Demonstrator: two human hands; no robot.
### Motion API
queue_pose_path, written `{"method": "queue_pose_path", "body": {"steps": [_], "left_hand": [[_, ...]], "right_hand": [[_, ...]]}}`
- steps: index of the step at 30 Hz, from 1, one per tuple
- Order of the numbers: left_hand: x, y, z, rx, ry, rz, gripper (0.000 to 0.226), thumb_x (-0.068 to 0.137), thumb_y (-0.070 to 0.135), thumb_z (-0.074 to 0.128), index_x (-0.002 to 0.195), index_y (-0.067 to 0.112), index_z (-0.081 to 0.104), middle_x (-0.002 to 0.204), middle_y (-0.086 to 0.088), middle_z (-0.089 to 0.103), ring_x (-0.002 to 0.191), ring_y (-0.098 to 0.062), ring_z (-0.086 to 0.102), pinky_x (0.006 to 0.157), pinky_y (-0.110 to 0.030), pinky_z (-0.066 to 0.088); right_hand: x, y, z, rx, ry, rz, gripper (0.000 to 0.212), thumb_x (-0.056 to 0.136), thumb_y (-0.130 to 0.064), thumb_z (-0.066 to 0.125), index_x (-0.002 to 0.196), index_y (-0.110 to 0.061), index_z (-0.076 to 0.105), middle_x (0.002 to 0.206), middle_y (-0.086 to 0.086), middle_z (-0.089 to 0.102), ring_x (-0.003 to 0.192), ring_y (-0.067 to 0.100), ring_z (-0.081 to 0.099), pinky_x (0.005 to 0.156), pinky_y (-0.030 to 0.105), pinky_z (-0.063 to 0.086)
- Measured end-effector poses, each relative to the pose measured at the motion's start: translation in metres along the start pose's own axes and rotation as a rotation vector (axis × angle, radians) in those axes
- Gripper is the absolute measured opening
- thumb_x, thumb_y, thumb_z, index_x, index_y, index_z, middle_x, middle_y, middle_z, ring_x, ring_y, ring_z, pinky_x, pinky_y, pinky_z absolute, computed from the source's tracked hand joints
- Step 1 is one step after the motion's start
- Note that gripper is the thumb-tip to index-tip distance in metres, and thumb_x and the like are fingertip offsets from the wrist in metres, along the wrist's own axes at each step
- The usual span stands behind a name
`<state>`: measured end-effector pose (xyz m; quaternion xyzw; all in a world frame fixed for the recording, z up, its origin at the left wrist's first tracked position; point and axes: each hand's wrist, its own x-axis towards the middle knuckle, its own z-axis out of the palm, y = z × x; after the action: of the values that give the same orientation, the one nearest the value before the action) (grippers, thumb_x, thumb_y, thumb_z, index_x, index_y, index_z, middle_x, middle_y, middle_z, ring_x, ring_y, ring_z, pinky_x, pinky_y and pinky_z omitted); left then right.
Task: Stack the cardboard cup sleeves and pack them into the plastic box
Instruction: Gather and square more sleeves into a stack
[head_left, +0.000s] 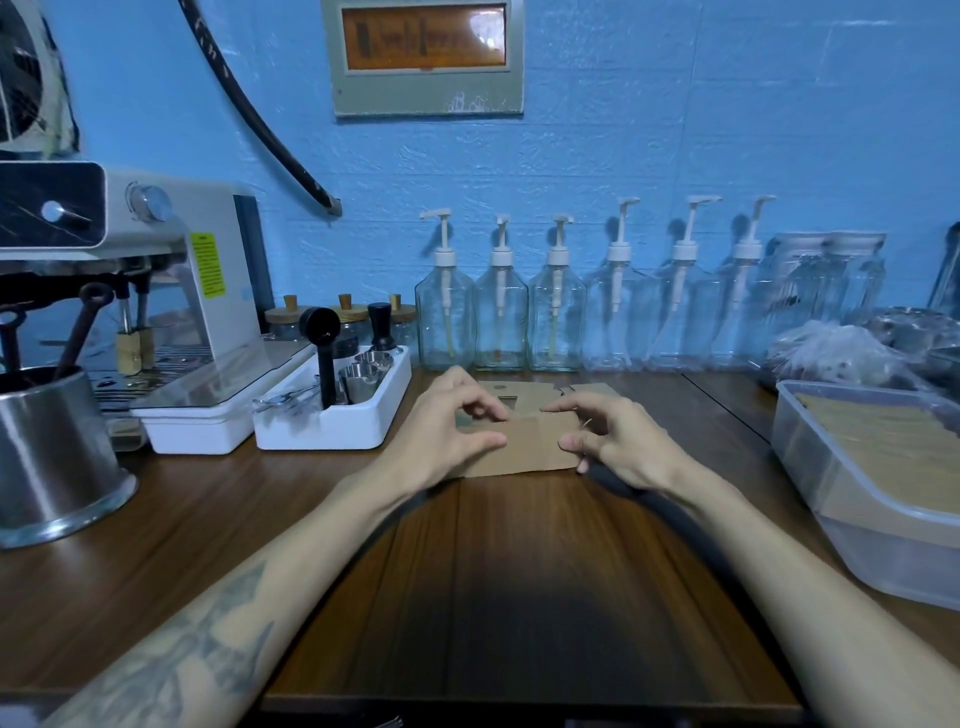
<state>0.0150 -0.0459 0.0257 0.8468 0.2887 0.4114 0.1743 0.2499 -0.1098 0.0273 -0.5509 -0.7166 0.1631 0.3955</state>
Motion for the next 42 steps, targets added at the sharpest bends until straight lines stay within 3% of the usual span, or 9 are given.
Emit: {"method": "queue_pose_path", "body": {"steps": [3,8,12,17,25,29,32,39,42], "left_hand": [[-0.001,-0.002,0.001,0.030,0.048,-0.023,0.045,0.068,0.032,0.088,0.101,0.042,0.060,0.107,0.014,0.044,0.108,-0.001,0.050,0.101,-0.018,0.040],[-0.004,-0.001,0.009,0.082,0.094,-0.023,0.035,0.064,0.043,0.088,0.091,0.038,0.067,0.100,0.017,0.053,0.098,-0.003,0.056,0.091,-0.033,0.050],[-0.001,0.001,0.014,0.180,0.069,-0.006,0.042,0.063,0.054,0.085,0.094,0.031,0.066,0.096,0.017,0.060,0.092,0.000,0.055,0.082,-0.030,0.047],[0.003,0.003,0.017,0.286,0.031,0.035,0.048,0.063,0.068,0.077,0.088,0.031,0.058,0.086,0.020,0.052,0.080,0.005,0.049,0.064,-0.013,0.031],[0.003,-0.004,0.009,0.262,0.018,0.020,0.045,0.063,0.078,0.068,0.077,0.040,0.049,0.072,0.025,0.051,0.070,0.009,0.047,0.060,-0.026,0.035],[0.003,-0.022,-0.001,0.181,0.012,-0.023,0.048,0.066,0.072,0.073,0.076,0.028,0.058,0.063,0.014,0.053,0.060,0.000,0.046,0.055,-0.018,0.034],[0.001,-0.035,-0.011,0.017,-0.023,-0.077,0.044,0.070,0.063,0.076,0.074,0.022,0.061,0.061,0.010,0.050,0.057,-0.003,0.042,0.055,-0.017,0.034],[0.014,-0.050,-0.014,0.255,0.104,-0.150,0.026,0.098,0.046,0.050,0.102,0.024,0.064,0.103,0.007,0.059,0.099,-0.007,0.057,0.085,-0.026,0.045],[0.028,-0.060,-0.010,0.394,-0.066,-0.308,0.052,0.097,0.049,0.051,0.137,0.015,0.049,0.137,-0.003,0.047,0.128,-0.019,0.046,0.107,-0.035,0.038]], "right_hand": [[-0.001,-0.004,0.002,0.084,-0.044,-0.026,0.041,0.093,0.001,0.061,0.111,-0.036,0.065,0.103,0.007,0.061,0.070,0.018,0.065,0.066,0.022,0.056],[-0.003,-0.006,0.006,0.110,-0.081,-0.013,0.045,0.096,0.000,0.055,0.119,-0.037,0.066,0.102,0.013,0.061,0.074,0.024,0.069,0.078,0.035,0.059],[-0.004,-0.010,0.011,0.215,-0.129,0.005,0.049,0.093,-0.001,0.049,0.119,-0.039,0.066,0.075,-0.012,0.065,0.068,0.012,0.064,0.081,0.036,0.059],[0.000,-0.008,0.020,0.033,-0.051,-0.059,0.034,0.094,-0.030,0.065,0.127,-0.036,0.063,0.081,0.013,0.071,0.068,0.022,0.062,0.078,0.045,0.056],[0.008,0.004,0.022,-0.050,-0.018,-0.054,0.025,0.093,-0.029,0.067,0.113,-0.042,0.060,0.070,0.010,0.068,0.058,0.019,0.060,0.063,0.025,0.051],[0.010,0.010,0.014,-0.072,-0.021,-0.010,0.023,0.094,-0.025,0.065,0.114,-0.034,0.063,0.084,-0.003,0.069,0.071,0.010,0.061,0.073,0.028,0.051],[0.007,0.014,0.005,-0.113,0.025,0.021,0.019,0.093,-0.027,0.066,0.107,-0.039,0.060,0.077,0.006,0.072,0.062,0.014,0.064,0.063,0.007,0.044],[0.004,0.023,-0.006,-0.118,0.048,0.046,0.022,0.092,-0.024,0.067,0.112,-0.032,0.064,0.060,-0.004,0.063,0.053,0.002,0.056,0.070,0.024,0.044],[0.003,0.023,-0.006,-0.114,0.056,0.032,0.020,0.093,-0.023,0.067,0.108,-0.036,0.063,0.060,-0.010,0.061,0.050,0.002,0.056,0.064,0.023,0.046]]}}
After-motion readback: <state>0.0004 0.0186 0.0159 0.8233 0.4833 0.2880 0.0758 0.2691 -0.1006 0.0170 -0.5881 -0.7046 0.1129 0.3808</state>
